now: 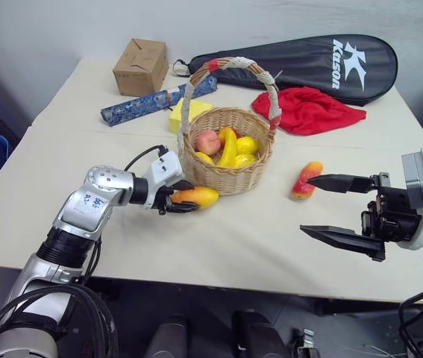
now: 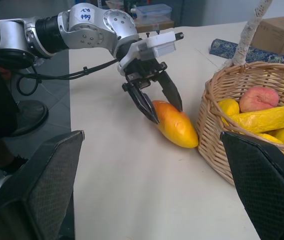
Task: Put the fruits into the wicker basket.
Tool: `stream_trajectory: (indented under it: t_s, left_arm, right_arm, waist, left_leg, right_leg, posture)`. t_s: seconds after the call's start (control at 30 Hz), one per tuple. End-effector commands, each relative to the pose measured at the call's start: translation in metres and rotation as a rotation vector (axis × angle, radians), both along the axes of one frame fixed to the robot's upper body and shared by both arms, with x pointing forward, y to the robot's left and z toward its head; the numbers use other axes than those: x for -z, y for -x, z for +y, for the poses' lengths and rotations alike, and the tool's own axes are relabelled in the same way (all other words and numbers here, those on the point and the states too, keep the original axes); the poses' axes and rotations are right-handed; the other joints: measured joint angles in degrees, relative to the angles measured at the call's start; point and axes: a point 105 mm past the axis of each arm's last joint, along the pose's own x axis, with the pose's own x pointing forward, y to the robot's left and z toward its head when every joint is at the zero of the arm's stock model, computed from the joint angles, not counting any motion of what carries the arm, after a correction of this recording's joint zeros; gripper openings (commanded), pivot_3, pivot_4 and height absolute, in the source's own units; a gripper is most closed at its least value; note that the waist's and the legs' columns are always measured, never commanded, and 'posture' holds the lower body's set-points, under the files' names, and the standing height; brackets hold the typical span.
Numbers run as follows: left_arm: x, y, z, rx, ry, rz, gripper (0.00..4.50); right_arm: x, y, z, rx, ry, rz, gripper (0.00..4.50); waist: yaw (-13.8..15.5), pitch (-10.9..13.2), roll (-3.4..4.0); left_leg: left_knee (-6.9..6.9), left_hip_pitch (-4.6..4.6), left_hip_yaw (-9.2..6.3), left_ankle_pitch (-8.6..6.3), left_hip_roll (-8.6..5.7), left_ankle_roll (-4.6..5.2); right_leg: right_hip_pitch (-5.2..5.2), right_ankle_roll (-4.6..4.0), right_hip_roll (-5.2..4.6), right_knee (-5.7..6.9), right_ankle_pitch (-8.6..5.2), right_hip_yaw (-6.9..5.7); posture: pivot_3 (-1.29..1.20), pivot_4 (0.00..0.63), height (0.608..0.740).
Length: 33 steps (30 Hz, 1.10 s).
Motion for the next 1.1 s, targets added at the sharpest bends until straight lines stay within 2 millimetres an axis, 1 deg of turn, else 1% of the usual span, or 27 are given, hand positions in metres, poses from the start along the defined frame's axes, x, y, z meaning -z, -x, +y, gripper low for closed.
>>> stream_trajectory:
  t_s: [0.03,0.07,0.13,0.23,0.3,0.37,0.47,0.57,0.6,0.63,0.7,0.73,0.8,0.83,0.87,0.9,0.93,1.0,1.07,1.1]
  left_arm:
    - [0.026,-0.002,0.007,-0.043,-0.082,0.047,2.99]
    - [0.027,-0.003,0.008,-0.050,-0.093,0.039,2.99]
    - [0.031,-0.006,0.011,-0.067,-0.124,0.020,2.59]
    - [0.032,-0.006,0.012,-0.078,-0.121,0.024,2.06]
    - [0.031,-0.006,0.012,-0.077,-0.121,0.022,1.99]
    - [0.026,0.000,0.010,-0.048,-0.106,0.035,1.98]
    - [0.008,0.020,0.003,0.048,-0.021,0.092,1.98]
    - [-0.014,0.045,0.001,0.173,0.040,0.138,1.98]
    - [-0.024,0.052,0.000,0.210,0.067,0.146,1.98]
    - [-0.043,0.055,-0.003,0.230,0.123,0.141,1.98]
    - [-0.070,0.056,-0.008,0.246,0.210,0.132,1.98]
    - [-0.091,0.048,-0.013,0.218,0.279,0.097,1.98]
    - [-0.119,0.034,-0.021,0.161,0.376,0.064,1.98]
    - [-0.140,0.014,-0.026,0.066,0.449,0.021,1.98]
    - [-0.153,0.001,-0.029,0.001,0.493,0.003,1.98]
    - [-0.160,-0.015,-0.033,-0.084,0.500,-0.029,1.98]
    - [-0.162,-0.027,-0.036,-0.135,0.475,-0.060,1.98]
    - [-0.159,-0.037,-0.040,-0.168,0.430,-0.095,1.98]
    - [-0.145,-0.050,-0.044,-0.218,0.377,-0.087,1.98]
    - [-0.138,-0.054,-0.045,-0.227,0.348,-0.082,2.31]
  right_arm:
    - [-0.009,0.006,0.005,-0.028,-0.027,-0.043,4.50]
    - [-0.009,0.006,0.005,-0.027,-0.031,-0.044,4.50]
    - [-0.010,0.006,0.005,-0.025,-0.036,-0.047,4.50]
    - [-0.013,0.005,0.006,-0.024,-0.046,-0.051,4.50]
    - [-0.014,0.004,0.007,-0.025,-0.048,-0.053,4.50]
    - [-0.015,0.003,0.007,-0.025,-0.048,-0.053,4.50]
    - [-0.015,0.003,0.008,-0.026,-0.045,-0.053,4.50]
    - [-0.016,0.002,0.008,-0.025,-0.045,-0.055,4.50]
    - [-0.017,0.002,0.008,-0.025,-0.048,-0.056,4.50]
    - [-0.017,0.002,0.008,-0.025,-0.050,-0.055,4.50]
    - [-0.017,0.003,0.009,-0.025,-0.053,-0.054,4.50]
    - [-0.016,0.002,0.010,-0.025,-0.054,-0.054,4.50]
    - [-0.016,0.002,0.010,-0.024,-0.055,-0.053,4.50]
    - [-0.015,0.002,0.011,-0.024,-0.057,-0.053,4.50]
    - [-0.015,0.001,0.011,-0.025,-0.057,-0.053,4.50]
    - [-0.015,0.001,0.012,-0.025,-0.058,-0.054,4.50]
    - [-0.015,0.000,0.013,-0.024,-0.059,-0.055,4.50]
    - [-0.014,-0.001,0.013,-0.023,-0.060,-0.057,4.50]
    - [-0.013,-0.004,0.014,-0.005,-0.059,-0.068,4.50]
    - [-0.013,-0.006,0.014,0.006,-0.058,-0.074,4.50]
  waist:
    - [-0.1,0.0,0.05]
    - [-0.1,0.0,0.05]
    - [-0.1,0.0,0.05]
    - [-0.2,0.0,0.08]
    - [-0.3,-0.1,0.11]
    - [-0.4,-0.1,0.12]
    - [-0.8,-0.1,0.12]
    - [-1.3,-0.1,0.12]
    - [-1.2,-0.1,0.11]
    - [-1.2,-0.1,0.11]
    - [-1.0,0.0,0.06]
    - [-0.7,0.0,0.06]
    - [-0.1,0.0,0.05]
    - [0.1,0.0,0.05]
    - [0.3,0.0,0.04]
    - [0.2,0.0,0.04]
    - [0.2,0.0,0.04]
    - [0.0,0.0,0.05]
    - [-0.4,0.0,0.05]
    - [-0.4,0.0,0.04]
  left_leg:
    - [-0.01,0.00,0.00,-0.01,0.00,0.01]
    - [-0.01,0.00,0.00,-0.02,0.02,0.00]
    - [-0.01,0.00,0.00,-0.02,0.03,-0.01]
    - [-0.02,0.01,0.00,-0.02,0.04,-0.01]
    - [-0.02,0.02,0.00,-0.02,0.04,-0.01]
    - [-0.02,0.02,-0.01,-0.02,0.05,-0.01]
    - [-0.05,0.00,-0.03,-0.03,0.07,-0.02]
    - [-0.18,-0.04,-0.04,-0.04,0.09,-0.02]
    - [-0.21,-0.08,-0.04,-0.04,0.10,-0.02]
    - [-0.22,-0.11,-0.05,-0.04,0.10,-0.02]
    - [-0.19,-0.27,-0.09,-0.03,0.10,-0.04]
    - [-0.16,-0.35,-0.15,-0.03,0.10,-0.04]
    - [-0.04,-0.42,-0.19,-0.03,0.07,-0.04]
    - [-0.03,-0.44,-0.18,-0.04,0.06,-0.02]
    - [0.00,-0.43,-0.15,-0.06,0.02,0.02]
    - [0.05,-0.46,-0.16,-0.07,-0.03,0.04]
    - [0.05,-0.48,-0.13,-0.08,-0.03,0.06]
    - [0.02,-0.47,-0.05,-0.09,-0.11,0.08]
    - [-0.02,-0.46,0.12,-0.09,-0.13,0.07]
    - [-0.03,-0.49,0.12,-0.07,-0.13,0.05]
  right_leg:
    - [0.00,0.00,0.00,-0.02,0.00,0.00]
    - [0.00,0.00,0.01,-0.03,0.00,0.00]
    - [0.00,0.00,0.01,-0.04,0.00,0.00]
    - [0.01,0.01,0.01,-0.04,0.00,0.00]
    - [0.03,0.01,0.01,-0.04,0.00,0.00]
    - [0.04,0.00,0.00,-0.04,0.00,0.00]
    - [0.04,0.00,0.00,-0.10,0.00,-0.01]
    - [0.01,0.00,0.00,-0.23,0.00,-0.02]
    - [-0.03,0.00,0.00,-0.27,0.00,-0.02]
    - [-0.05,0.00,-0.01,-0.28,0.00,-0.03]
    - [-0.22,0.00,-0.02,-0.24,0.00,-0.07]
    - [-0.25,0.00,-0.03,-0.24,0.01,-0.14]
    - [-0.26,0.04,-0.03,-0.23,0.03,-0.21]
    - [-0.26,0.07,-0.02,-0.26,0.04,-0.20]
    - [-0.24,0.09,-0.04,-0.25,0.05,-0.18]
    - [-0.24,0.14,-0.03,-0.27,0.08,-0.21]
    - [-0.26,0.19,0.00,-0.30,0.10,-0.18]
    - [-0.33,0.25,-0.01,-0.29,0.10,-0.16]
    - [-0.49,0.27,0.05,-0.20,0.10,-0.13]
    - [-0.57,0.27,0.05,-0.18,0.10,-0.12]
  posture:
    - [0.00,0.150,0.740]
    - [0.00,0.150,0.740]
    - [0.00,0.150,0.740]
    - [0.00,0.150,0.740]
    - [0.00,0.150,0.740]
    - [0.00,0.150,0.740]
    - [0.00,0.150,0.740]
    - [0.00,0.150,0.740]
    - [0.00,0.150,0.740]
    - [0.00,0.150,0.740]
    - [0.00,0.150,0.740]
    - [0.00,0.150,0.740]
    - [0.00,0.150,0.740]
    - [0.00,0.150,0.740]
    - [0.00,0.150,0.740]
    - [0.00,0.150,0.740]
    - [0.00,0.150,0.740]
    - [0.00,0.150,0.740]
    - [0.00,0.150,0.740]
    - [0.00,0.150,0.740]
